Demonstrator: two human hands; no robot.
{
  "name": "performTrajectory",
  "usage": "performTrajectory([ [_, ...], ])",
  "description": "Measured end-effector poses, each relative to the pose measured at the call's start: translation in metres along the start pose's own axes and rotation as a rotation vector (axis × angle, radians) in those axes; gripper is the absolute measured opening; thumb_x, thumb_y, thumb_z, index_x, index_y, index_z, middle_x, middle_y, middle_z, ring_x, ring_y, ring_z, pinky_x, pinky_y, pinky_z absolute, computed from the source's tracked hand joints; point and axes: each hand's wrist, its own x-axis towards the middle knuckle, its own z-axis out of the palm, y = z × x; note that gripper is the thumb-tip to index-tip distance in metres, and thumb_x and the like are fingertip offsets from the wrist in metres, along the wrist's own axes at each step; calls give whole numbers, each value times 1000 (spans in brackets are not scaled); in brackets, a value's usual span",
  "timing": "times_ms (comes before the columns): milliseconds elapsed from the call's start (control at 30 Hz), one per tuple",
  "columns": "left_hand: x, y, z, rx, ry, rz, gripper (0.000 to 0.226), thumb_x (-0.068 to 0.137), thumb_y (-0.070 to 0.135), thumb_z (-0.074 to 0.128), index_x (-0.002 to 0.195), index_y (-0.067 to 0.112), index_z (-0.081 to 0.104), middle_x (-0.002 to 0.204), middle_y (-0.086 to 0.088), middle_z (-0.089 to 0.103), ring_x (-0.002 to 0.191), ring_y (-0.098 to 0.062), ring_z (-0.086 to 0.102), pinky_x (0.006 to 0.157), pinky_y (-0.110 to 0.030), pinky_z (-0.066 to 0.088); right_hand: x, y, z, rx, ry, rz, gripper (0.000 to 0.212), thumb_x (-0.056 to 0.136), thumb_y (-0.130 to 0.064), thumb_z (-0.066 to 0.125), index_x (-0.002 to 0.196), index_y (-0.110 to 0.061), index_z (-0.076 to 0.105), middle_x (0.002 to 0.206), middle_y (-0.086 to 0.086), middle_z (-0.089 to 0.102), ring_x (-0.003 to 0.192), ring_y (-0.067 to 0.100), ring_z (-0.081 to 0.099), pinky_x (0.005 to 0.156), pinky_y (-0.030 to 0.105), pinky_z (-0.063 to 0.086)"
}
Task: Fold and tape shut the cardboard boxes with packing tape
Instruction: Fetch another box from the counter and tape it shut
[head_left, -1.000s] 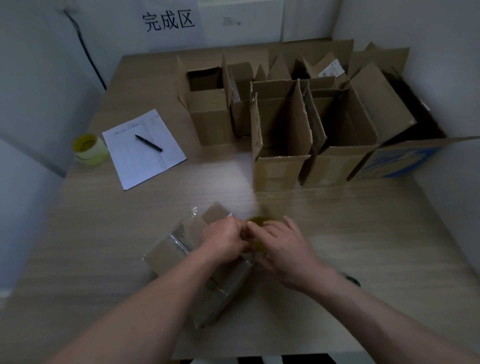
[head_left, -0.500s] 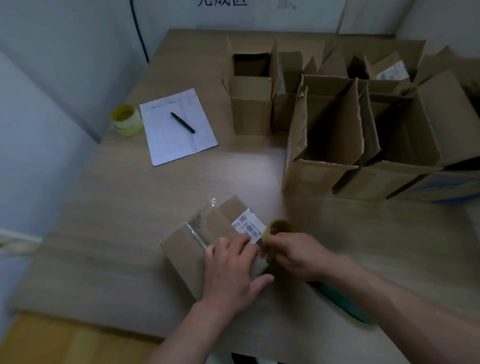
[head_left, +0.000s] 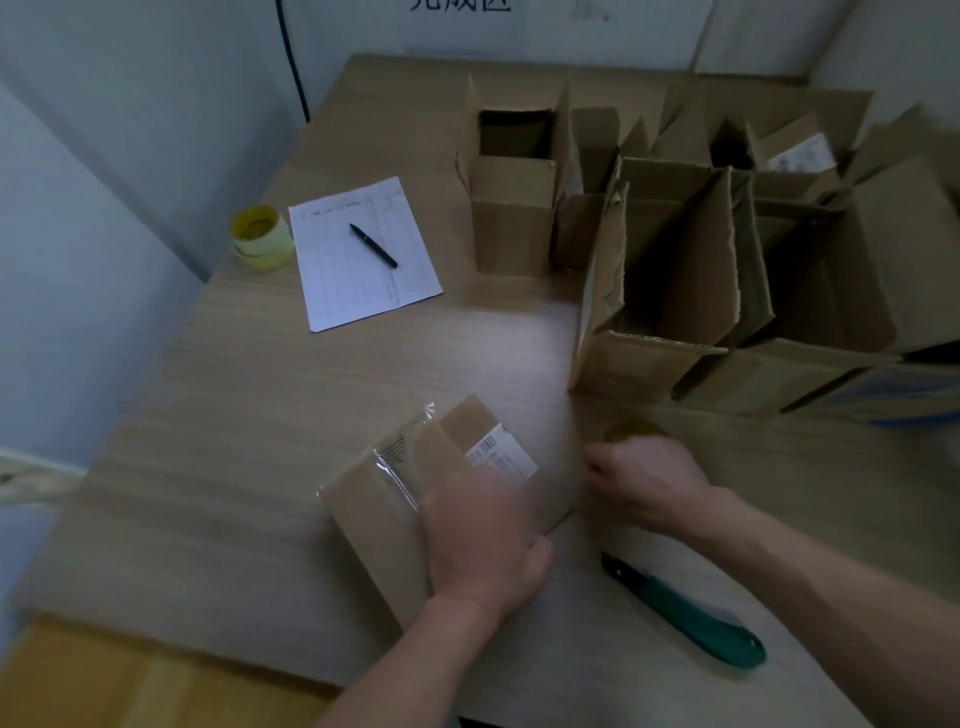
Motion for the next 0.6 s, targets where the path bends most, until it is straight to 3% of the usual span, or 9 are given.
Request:
performTrajectory([
  [167, 3, 10, 2, -11, -10, -69, 26, 54, 45, 54, 67, 23, 58, 83, 1, 55, 80, -28, 48, 74, -40, 36, -39, -19, 5, 191, 385, -105, 20, 90, -27, 68, 76, -13, 63, 76, 4, 55, 55, 24, 53, 45, 36, 45],
  [267, 3, 9, 5, -13, 10, -62, 24, 55, 44, 52, 66, 23, 57, 82, 1, 55, 80, -28, 47, 73, -39, 35, -57, -25, 11, 318, 514, -62, 18, 83, -19, 76, 73, -9, 65, 71, 7, 56, 53, 28, 54, 43, 36, 45],
  [433, 2, 9, 6, -24, 31, -56, 25, 56, 43, 47, 65, 23, 56, 80, 0, 55, 80, -28, 47, 72, -38, 33, -70, -28, 17, 401, 573, 20, 15, 77, -12, 79, 72, -10, 65, 68, 5, 59, 56, 26, 57, 47, 37, 48],
  [600, 2, 7, 6, -32, 32, -55, 26, 56, 43, 44, 65, 22, 57, 80, -1, 55, 80, -29, 48, 73, -39, 35, -75, -20, 16, 325, 562, 157, 25, 73, -18, 79, 68, -22, 56, 62, -5, 56, 52, 16, 54, 46, 25, 40],
])
